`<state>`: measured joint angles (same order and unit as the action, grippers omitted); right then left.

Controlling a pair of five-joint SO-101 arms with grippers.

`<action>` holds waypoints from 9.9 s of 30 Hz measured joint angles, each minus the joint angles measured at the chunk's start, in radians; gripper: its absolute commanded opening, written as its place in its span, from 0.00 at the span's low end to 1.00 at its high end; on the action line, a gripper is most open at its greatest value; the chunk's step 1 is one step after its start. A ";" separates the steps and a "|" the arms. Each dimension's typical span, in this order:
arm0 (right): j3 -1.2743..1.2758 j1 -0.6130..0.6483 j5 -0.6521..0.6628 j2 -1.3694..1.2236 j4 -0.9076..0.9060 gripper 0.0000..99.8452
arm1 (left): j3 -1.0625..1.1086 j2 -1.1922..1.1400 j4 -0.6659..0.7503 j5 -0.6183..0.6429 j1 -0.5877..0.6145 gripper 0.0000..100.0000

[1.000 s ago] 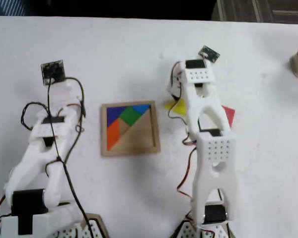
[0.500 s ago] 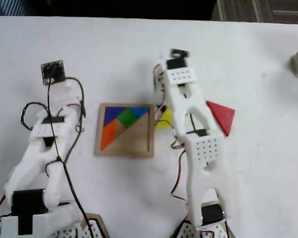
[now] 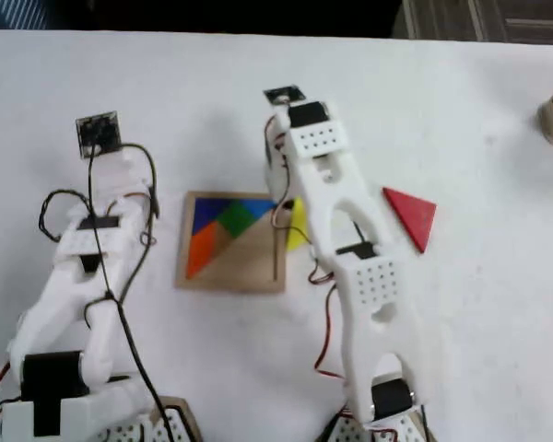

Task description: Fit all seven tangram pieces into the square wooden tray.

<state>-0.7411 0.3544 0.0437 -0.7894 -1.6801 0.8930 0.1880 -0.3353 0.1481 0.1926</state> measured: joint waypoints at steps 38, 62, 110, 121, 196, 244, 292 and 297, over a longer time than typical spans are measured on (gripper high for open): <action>0.473 0.002 -0.364 0.187 0.299 0.32 | 0.000 0.000 0.000 0.000 0.000 0.03; 0.470 -0.049 -0.359 0.144 0.293 0.25 | 0.000 0.000 0.000 0.000 0.000 0.03; -0.063 -0.143 -0.245 -0.166 -0.009 0.09 | 0.000 0.000 0.000 0.000 0.000 0.02; -0.068 -0.169 -0.189 -0.166 -0.021 0.02 | 0.000 0.000 0.000 0.000 0.000 0.02; 0.060 -0.149 0.175 -0.051 0.009 0.02 | 0.000 0.000 0.000 0.000 0.000 0.03; 1.180 -0.034 -0.176 0.646 0.638 0.27 | 0.000 0.000 0.000 0.000 0.000 0.03; 1.080 0.377 0.161 0.821 0.546 0.02 | 0.000 0.000 0.000 0.000 0.023 0.02; 1.077 0.373 0.396 0.821 0.546 0.02 | 0.000 0.000 0.000 0.000 0.023 0.02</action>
<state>0.3360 0.7273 0.4396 0.0315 -1.1339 0.8930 0.1880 -0.3353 0.1481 0.2156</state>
